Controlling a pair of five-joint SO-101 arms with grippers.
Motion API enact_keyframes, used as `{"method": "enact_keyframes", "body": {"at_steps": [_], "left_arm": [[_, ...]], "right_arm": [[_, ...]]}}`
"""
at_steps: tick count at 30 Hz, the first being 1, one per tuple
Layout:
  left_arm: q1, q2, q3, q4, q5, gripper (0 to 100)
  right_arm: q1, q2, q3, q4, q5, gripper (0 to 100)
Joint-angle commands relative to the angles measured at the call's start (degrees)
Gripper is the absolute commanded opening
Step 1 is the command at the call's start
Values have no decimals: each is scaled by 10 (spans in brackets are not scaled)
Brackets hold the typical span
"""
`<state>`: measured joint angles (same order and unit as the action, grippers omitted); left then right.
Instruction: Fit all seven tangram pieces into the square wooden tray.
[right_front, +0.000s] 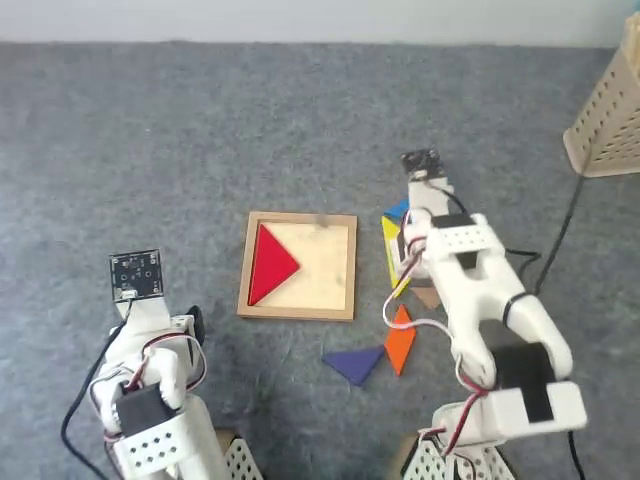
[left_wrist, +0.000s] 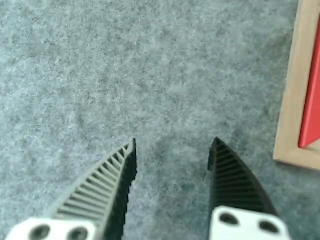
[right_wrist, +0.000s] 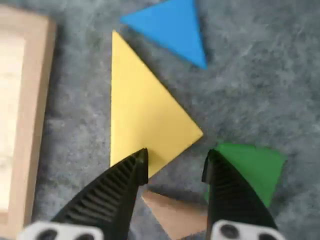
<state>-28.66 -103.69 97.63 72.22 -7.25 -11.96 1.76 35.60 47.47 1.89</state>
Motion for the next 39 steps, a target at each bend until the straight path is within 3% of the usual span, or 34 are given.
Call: {"method": "enact_keyframes", "body": {"at_steps": [1,9,15,26,34,39], "left_arm": [[0,-7,-11,2,5,225],[0,-7,-11,2,5,225],[0,-7,-11,2,5,225],[0,-7,-11,2,5,225],[0,-7,-11,2,5,225],[0,-7,-11,2,5,225]], "right_arm": [[10,5,-65,36,18,195],[-59,-81,-95,109,40,202],[-71,-80,-62,73,103,349],[-68,65,-65,15,111,333],[-68,73,-84,22,110,262],[-67,73,-81,12,114,299]]}}
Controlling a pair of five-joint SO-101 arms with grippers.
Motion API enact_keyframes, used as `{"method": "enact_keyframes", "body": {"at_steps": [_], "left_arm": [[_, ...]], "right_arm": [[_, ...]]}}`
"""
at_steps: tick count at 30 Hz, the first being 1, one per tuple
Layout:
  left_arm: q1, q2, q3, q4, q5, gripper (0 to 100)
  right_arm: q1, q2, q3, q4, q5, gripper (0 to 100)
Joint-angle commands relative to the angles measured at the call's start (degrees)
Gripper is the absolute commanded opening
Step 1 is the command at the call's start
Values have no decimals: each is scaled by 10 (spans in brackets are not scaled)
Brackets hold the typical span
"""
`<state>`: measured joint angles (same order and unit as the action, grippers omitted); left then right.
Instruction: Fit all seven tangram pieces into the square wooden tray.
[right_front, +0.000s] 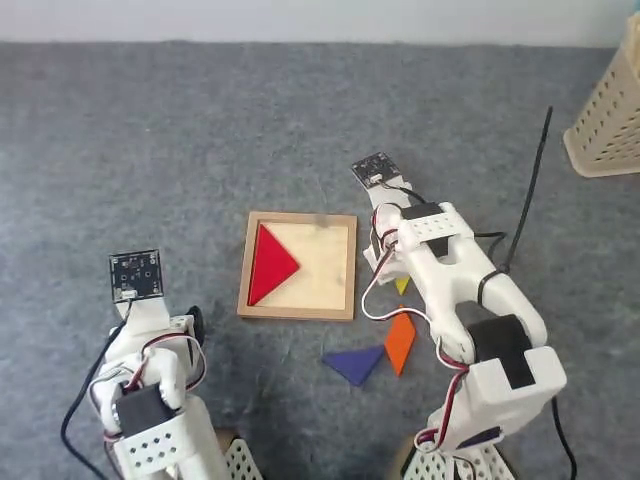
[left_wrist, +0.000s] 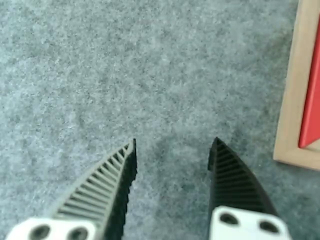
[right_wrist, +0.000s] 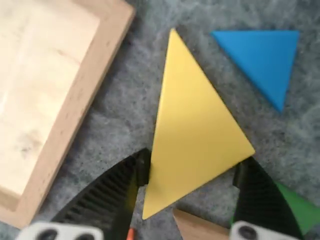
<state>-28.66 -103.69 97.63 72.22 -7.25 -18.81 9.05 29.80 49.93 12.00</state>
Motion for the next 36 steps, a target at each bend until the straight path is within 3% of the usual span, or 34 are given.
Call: {"method": "enact_keyframes", "body": {"at_steps": [1,15,23,28,36], "left_arm": [[0,-7,-11,2,5,225],[0,-7,-11,2,5,225],[0,-7,-11,2,5,225],[0,-7,-11,2,5,225],[0,-7,-11,2,5,225]], "right_arm": [[1,0,-23,-11,20,303],[48,-38,-63,13,26,307],[40,-13,-65,-51,27,307],[46,26,-65,-95,88,304],[54,37,-65,-60,91,303]]}}
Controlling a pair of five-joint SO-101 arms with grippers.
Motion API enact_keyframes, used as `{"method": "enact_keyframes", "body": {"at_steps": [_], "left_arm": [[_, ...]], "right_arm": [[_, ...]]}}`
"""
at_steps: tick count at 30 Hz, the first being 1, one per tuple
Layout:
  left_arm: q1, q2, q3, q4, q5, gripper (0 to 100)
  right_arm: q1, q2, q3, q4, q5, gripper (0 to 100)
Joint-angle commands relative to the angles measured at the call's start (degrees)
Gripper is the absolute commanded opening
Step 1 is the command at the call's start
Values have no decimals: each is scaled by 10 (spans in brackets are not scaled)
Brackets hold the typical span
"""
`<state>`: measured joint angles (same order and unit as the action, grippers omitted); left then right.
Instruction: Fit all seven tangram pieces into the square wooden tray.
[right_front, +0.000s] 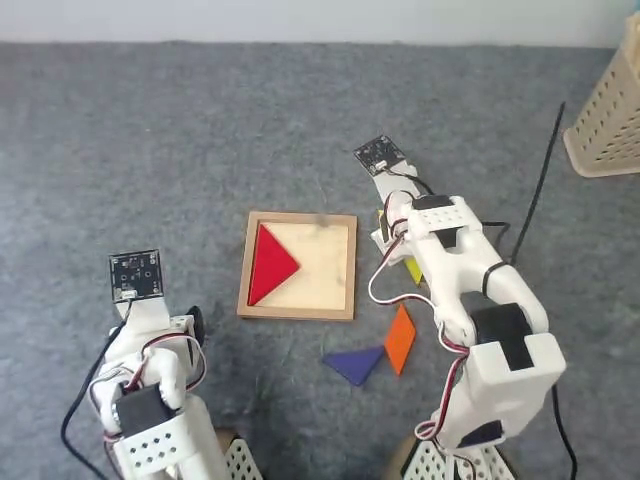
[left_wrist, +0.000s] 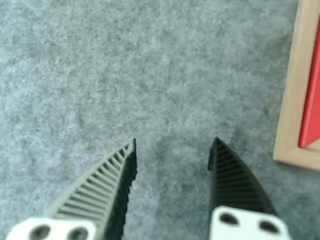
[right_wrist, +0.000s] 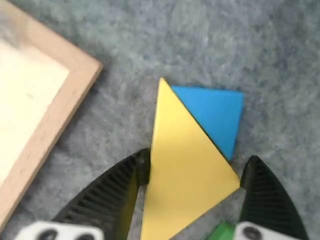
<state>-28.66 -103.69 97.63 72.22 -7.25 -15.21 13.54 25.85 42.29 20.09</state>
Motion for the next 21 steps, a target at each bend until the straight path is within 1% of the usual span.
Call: {"method": "enact_keyframes", "body": {"at_steps": [1,4,9,11,16,21], "left_arm": [[0,-7,-11,2,5,225],[0,-7,-11,2,5,225],[0,-7,-11,2,5,225],[0,-7,-11,2,5,225],[0,-7,-11,2,5,225],[0,-7,-11,2,5,225]], "right_arm": [[21,-8,-25,19,10,303],[31,-10,-25,45,8,303],[38,-10,-26,63,-48,303],[39,-10,-26,63,-51,296],[38,-10,-26,63,-50,197],[38,-10,-25,63,-50,203]]}}
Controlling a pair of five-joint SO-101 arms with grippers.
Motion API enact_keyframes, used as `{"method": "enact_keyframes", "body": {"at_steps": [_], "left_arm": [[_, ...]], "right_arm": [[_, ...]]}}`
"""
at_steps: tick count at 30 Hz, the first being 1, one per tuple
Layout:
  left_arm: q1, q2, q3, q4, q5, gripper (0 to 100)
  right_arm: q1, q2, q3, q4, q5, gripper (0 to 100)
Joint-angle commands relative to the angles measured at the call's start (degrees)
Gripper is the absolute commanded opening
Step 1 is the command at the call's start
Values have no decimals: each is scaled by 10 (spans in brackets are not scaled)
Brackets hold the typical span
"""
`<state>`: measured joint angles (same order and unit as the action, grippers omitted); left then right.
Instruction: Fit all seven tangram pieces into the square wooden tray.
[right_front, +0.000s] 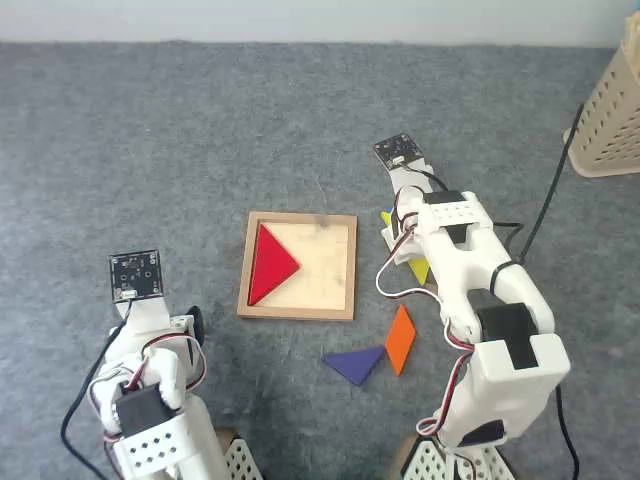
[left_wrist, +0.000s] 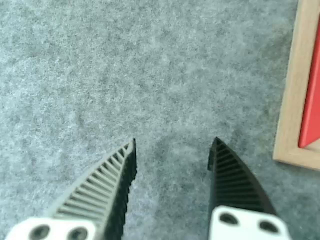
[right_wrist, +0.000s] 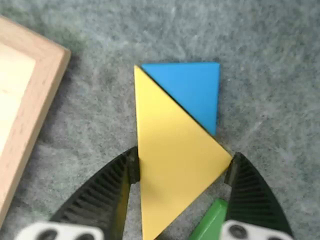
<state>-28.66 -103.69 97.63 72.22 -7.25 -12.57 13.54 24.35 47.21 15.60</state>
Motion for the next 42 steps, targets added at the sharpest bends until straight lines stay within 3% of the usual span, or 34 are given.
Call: {"method": "enact_keyframes", "body": {"at_steps": [1,7,15,21,26,31,42], "left_arm": [[0,-7,-11,2,5,225],[0,-7,-11,2,5,225],[0,-7,-11,2,5,225],[0,-7,-11,2,5,225],[0,-7,-11,2,5,225],[0,-7,-11,2,5,225],[0,-7,-11,2,5,225]], "right_arm": [[12,-10,-11,14,-5,203],[13,-22,-11,36,-7,164],[7,-175,79,37,-11,125],[4,-278,148,27,-11,129],[5,-309,120,30,-5,151],[-7,-240,27,63,26,230],[-4,-8,-72,60,30,234]]}}
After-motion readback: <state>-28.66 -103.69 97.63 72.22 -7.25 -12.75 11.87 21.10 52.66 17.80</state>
